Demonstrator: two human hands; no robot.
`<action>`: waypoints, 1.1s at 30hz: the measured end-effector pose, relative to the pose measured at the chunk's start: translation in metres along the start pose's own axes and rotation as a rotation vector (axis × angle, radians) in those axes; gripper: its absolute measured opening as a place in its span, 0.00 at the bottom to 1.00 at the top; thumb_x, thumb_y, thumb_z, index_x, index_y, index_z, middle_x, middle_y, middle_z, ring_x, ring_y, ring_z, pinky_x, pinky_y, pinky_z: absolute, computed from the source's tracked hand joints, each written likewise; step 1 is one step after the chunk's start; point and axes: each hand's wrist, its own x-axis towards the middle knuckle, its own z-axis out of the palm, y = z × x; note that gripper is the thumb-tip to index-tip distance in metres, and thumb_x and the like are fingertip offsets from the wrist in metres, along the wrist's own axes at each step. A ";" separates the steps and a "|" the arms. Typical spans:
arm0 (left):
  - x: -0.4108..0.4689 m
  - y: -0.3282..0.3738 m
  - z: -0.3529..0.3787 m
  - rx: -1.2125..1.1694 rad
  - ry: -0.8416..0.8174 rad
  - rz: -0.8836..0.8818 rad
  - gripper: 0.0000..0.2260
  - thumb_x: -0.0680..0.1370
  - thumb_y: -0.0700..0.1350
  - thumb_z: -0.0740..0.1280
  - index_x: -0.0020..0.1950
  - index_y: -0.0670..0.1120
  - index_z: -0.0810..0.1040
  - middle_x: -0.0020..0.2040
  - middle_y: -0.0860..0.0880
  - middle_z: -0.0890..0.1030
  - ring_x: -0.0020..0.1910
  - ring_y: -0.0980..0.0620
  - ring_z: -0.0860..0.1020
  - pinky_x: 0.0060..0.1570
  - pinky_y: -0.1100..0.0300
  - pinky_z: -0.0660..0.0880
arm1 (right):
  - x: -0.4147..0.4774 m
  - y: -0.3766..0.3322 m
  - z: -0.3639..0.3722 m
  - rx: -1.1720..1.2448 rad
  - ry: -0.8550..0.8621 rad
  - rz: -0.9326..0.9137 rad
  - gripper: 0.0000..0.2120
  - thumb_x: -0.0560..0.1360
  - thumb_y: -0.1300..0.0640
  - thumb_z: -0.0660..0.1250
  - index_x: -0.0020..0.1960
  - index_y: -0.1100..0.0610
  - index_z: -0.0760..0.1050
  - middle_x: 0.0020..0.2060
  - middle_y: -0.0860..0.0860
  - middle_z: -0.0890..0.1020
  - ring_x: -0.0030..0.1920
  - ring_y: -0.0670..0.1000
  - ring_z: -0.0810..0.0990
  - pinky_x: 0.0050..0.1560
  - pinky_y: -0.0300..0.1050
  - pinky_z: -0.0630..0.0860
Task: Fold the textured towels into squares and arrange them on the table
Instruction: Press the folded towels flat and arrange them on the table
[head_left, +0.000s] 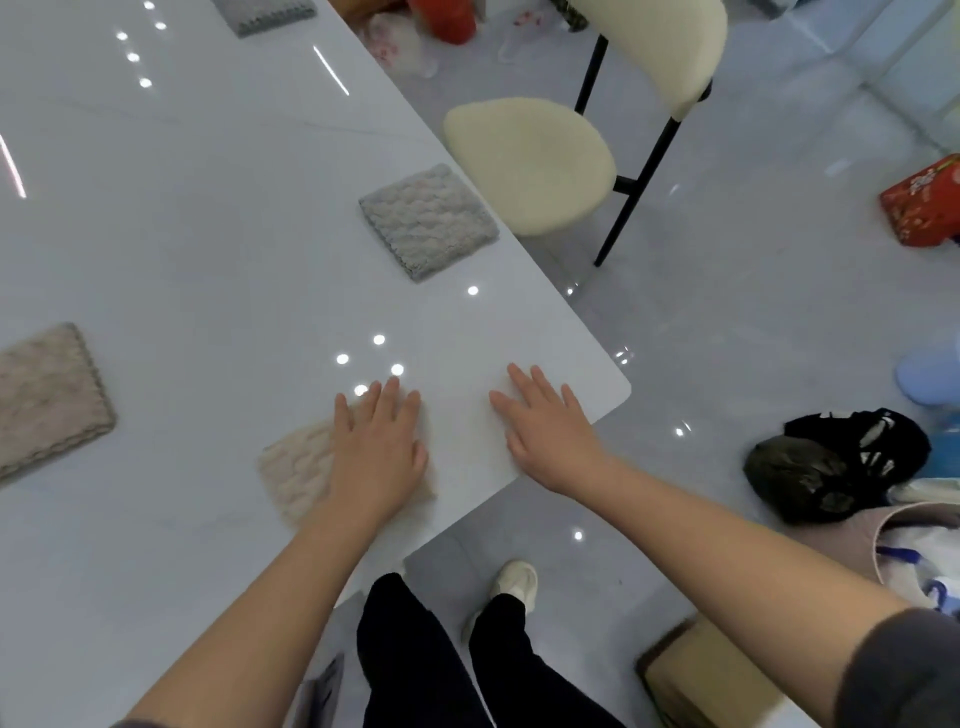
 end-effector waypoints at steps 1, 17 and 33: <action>0.002 0.007 0.003 0.040 -0.015 -0.003 0.23 0.76 0.47 0.59 0.71 0.45 0.67 0.73 0.42 0.65 0.74 0.42 0.61 0.70 0.35 0.49 | -0.002 0.010 -0.002 -0.004 -0.027 0.006 0.24 0.82 0.54 0.52 0.77 0.48 0.54 0.79 0.51 0.45 0.78 0.55 0.43 0.75 0.59 0.48; 0.130 0.035 -0.034 -0.220 0.150 -0.236 0.34 0.77 0.46 0.62 0.79 0.44 0.48 0.79 0.41 0.46 0.76 0.36 0.49 0.72 0.44 0.55 | 0.112 0.061 -0.084 0.018 0.101 -0.123 0.26 0.79 0.59 0.58 0.76 0.54 0.60 0.75 0.54 0.60 0.71 0.56 0.63 0.62 0.52 0.67; 0.233 0.023 -0.034 -0.190 0.130 -0.355 0.29 0.79 0.45 0.59 0.78 0.45 0.54 0.79 0.41 0.52 0.77 0.38 0.51 0.70 0.35 0.51 | 0.246 0.078 -0.133 -0.226 -0.005 -0.366 0.29 0.81 0.61 0.52 0.79 0.51 0.47 0.79 0.50 0.45 0.78 0.55 0.42 0.74 0.64 0.43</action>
